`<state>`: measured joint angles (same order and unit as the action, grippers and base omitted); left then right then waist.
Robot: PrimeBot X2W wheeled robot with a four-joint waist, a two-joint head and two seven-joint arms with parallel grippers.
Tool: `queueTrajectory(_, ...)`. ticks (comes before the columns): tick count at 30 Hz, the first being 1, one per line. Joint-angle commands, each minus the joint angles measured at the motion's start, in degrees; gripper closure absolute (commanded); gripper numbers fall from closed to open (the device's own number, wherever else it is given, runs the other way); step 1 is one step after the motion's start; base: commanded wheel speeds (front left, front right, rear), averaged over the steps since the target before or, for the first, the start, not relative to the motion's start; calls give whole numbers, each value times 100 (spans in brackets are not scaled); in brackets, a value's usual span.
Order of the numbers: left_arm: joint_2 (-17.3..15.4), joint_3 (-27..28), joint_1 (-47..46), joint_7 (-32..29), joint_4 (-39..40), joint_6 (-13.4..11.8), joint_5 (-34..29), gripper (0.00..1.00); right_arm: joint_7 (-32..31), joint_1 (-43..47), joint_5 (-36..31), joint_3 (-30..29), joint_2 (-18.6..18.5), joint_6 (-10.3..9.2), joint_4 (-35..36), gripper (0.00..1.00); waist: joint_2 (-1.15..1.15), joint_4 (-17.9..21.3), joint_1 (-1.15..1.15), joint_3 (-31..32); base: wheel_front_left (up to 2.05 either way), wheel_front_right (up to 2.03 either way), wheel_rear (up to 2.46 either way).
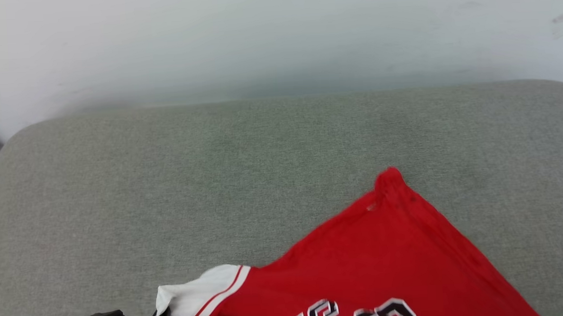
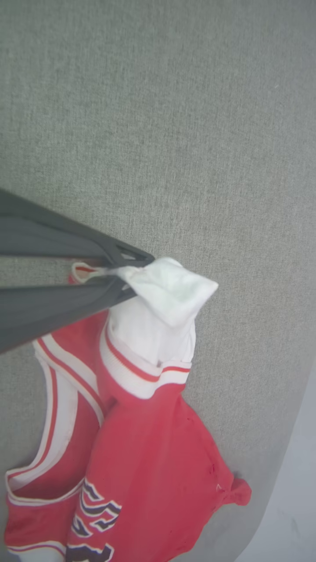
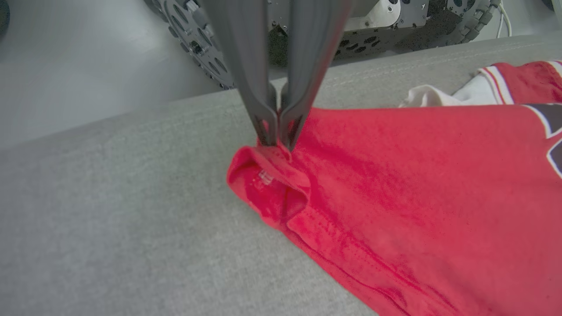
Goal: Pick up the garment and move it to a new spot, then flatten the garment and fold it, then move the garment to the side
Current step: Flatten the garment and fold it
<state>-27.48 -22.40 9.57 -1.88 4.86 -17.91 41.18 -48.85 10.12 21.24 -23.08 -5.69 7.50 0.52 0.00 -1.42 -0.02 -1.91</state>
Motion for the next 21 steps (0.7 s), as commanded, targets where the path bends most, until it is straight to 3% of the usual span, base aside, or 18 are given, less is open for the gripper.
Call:
queueTrajectory(1,-35,14,79,-16,-21,-31,15,100,65,364,-146,-16,136,-3,140,100,0,76,2,50,0,0,0)
queueTrajectory(4,-26,8,85,4,-31,-26,27,100,267,586,-164,11,222,-3,154,97,0,105,2,35,0,0,0)
queueTrajectory(5,-17,-5,76,8,-42,-12,22,100,356,663,-114,30,255,-2,97,58,0,115,2,24,0,0,0)
queueTrajectory(6,-7,-8,63,20,-42,-6,23,100,555,669,-113,13,266,-2,92,0,0,130,2,8,0,0,0)
queueTrajectory(11,-36,-51,-41,17,6,1,-52,100,1666,379,105,31,270,-2,-186,0,0,172,2,-74,0,0,0)
queueTrajectory(16,-61,-69,-190,37,27,27,-120,100,3181,-250,-99,22,286,-2,-317,0,0,146,2,-183,0,0,0)
queueTrajectory(21,-45,-120,-420,28,94,59,-192,100,3880,-1068,-185,215,280,-2,-720,0,0,20,2,-359,0,0,0)
